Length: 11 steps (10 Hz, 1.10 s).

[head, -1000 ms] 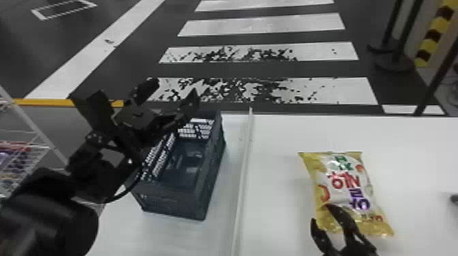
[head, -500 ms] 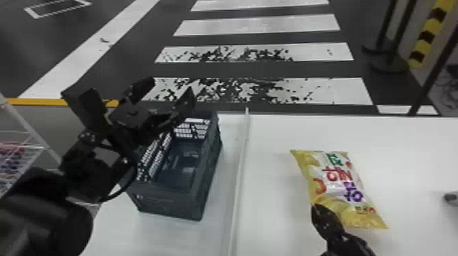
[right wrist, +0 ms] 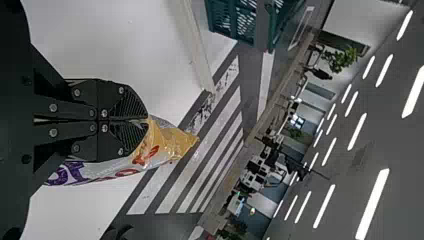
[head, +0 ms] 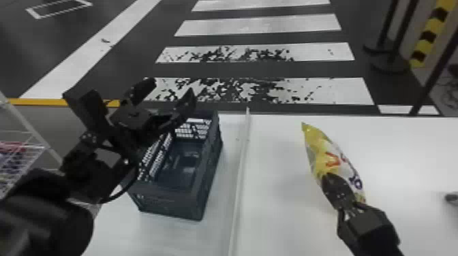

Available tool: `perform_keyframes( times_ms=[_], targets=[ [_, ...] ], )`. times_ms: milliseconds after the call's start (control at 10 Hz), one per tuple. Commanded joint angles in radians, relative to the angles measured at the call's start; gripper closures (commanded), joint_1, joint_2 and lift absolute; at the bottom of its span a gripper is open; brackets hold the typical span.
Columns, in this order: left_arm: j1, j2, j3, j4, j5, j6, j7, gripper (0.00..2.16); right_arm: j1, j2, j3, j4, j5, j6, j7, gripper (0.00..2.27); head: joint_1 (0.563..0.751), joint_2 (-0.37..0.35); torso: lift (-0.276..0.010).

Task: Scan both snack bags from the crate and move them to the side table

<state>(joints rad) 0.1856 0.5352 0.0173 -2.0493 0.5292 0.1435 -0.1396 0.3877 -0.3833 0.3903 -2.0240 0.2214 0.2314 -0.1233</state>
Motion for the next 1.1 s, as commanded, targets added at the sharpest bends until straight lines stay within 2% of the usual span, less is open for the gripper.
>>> perform_keyframes(
  times_ms=[0,200,400,600,800,1000],
  targets=[
    [0.000,-0.003,-0.002,-0.002,0.000,0.000,-0.001,0.03,0.002,0.038,-0.071,-0.101,-0.126,0.084,0.019,2.22,0.695,0.155,-0.095],
    [0.008,-0.003,0.000,-0.003,0.000,0.000,-0.005,0.03,0.005,0.093,-0.145,-0.165,-0.274,0.164,0.036,2.22,0.695,0.129,-0.095],
    [0.014,-0.003,0.000,-0.005,0.000,-0.003,-0.006,0.03,0.016,0.149,-0.260,-0.193,-0.496,0.262,0.093,2.22,0.695,0.116,-0.095],
    [0.017,-0.004,0.000,-0.006,-0.002,-0.003,-0.011,0.03,0.031,0.181,-0.352,-0.216,-0.663,0.320,0.100,2.22,0.695,0.099,-0.095],
    [0.020,-0.008,0.000,-0.009,-0.005,-0.003,-0.012,0.03,0.031,0.208,-0.427,-0.262,-0.795,0.391,0.100,2.22,0.695,0.085,-0.095],
    [0.023,-0.008,-0.005,-0.014,-0.011,-0.006,-0.012,0.03,0.025,0.259,-0.464,-0.318,-0.847,0.412,0.085,2.22,0.695,0.073,-0.095]
  ],
)
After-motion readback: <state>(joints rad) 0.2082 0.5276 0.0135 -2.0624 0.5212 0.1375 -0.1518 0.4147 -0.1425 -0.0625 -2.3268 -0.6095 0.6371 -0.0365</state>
